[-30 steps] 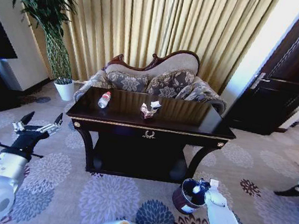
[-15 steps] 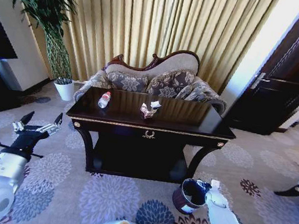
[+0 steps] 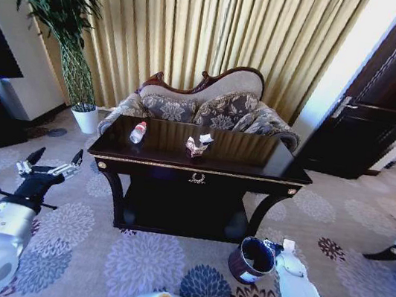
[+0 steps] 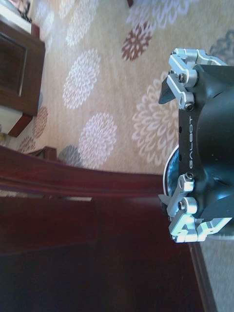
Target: Move to the front of the table and place the trash on the table into the trash bin.
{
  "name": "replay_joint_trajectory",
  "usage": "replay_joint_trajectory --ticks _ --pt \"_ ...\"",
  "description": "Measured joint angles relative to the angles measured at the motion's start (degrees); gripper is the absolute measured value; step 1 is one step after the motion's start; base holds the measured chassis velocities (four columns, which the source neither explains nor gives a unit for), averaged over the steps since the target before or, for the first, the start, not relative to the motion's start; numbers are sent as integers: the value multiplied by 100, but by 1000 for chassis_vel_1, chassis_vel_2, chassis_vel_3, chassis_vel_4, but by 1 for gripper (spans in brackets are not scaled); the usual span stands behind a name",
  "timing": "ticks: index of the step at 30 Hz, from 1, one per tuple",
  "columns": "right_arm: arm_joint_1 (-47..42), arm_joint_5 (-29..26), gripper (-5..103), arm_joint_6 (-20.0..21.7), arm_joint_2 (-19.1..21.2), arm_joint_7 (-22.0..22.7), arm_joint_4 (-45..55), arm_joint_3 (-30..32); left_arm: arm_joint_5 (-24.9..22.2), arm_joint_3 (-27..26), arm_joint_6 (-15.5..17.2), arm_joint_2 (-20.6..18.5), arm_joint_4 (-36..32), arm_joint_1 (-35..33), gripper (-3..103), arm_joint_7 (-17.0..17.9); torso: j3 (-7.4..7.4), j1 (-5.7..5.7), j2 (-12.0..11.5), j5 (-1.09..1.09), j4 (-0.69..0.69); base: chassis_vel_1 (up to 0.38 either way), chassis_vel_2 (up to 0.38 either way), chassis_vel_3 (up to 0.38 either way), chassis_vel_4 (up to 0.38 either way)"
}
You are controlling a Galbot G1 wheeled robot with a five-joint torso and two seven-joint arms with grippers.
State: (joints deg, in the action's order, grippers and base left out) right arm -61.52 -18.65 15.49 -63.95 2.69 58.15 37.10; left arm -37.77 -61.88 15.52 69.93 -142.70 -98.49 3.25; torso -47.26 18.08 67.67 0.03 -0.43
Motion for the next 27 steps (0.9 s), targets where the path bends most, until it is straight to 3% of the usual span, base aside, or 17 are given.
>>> replay_joint_trajectory --ticks 3,6,7,12,13,16,19,27 --pt "-497 -911 100 -80 119 -314 1311 146 -2 -4 0 -10 9 2 100 2 1 0 1 -4 1 0 0 0 0" --pt "-725 -1133 100 -174 159 -401 1970 231 -3 -1 0 -16 9 4 100 2 1 0 0 -2 2 0 0 0 0" --pt "-942 -1316 100 -191 205 -447 2654 313 -3 2 1 -25 6 5 100 6 1 0 1 -4 1 0 0 0 0" --pt "-1369 -1522 100 -133 246 -471 3998 492 -3 6 2 -33 5 5 100 7 1 0 1 -4 1 0 0 0 0" --pt "-1615 -1561 100 -58 248 -464 4737 586 -3 14 3 -21 5 4 100 10 1 0 0 -4 0 0 0 0 0" --pt "-1712 -1564 100 -40 247 -463 5014 619 -3 20 3 -13 5 5 100 9 1 0 1 -4 0 0 0 0 0" --pt "-2203 -1566 100 194 218 -407 6463 762 -2 46 4 19 6 -2 100 10 1 0 1 -4 0 0 0 0 0" --pt "-2138 -1595 100 790 208 -192 7531 757 -2 42 10 5 -6 1 100 10 1 0 1 -4 1 0 0 0 0"
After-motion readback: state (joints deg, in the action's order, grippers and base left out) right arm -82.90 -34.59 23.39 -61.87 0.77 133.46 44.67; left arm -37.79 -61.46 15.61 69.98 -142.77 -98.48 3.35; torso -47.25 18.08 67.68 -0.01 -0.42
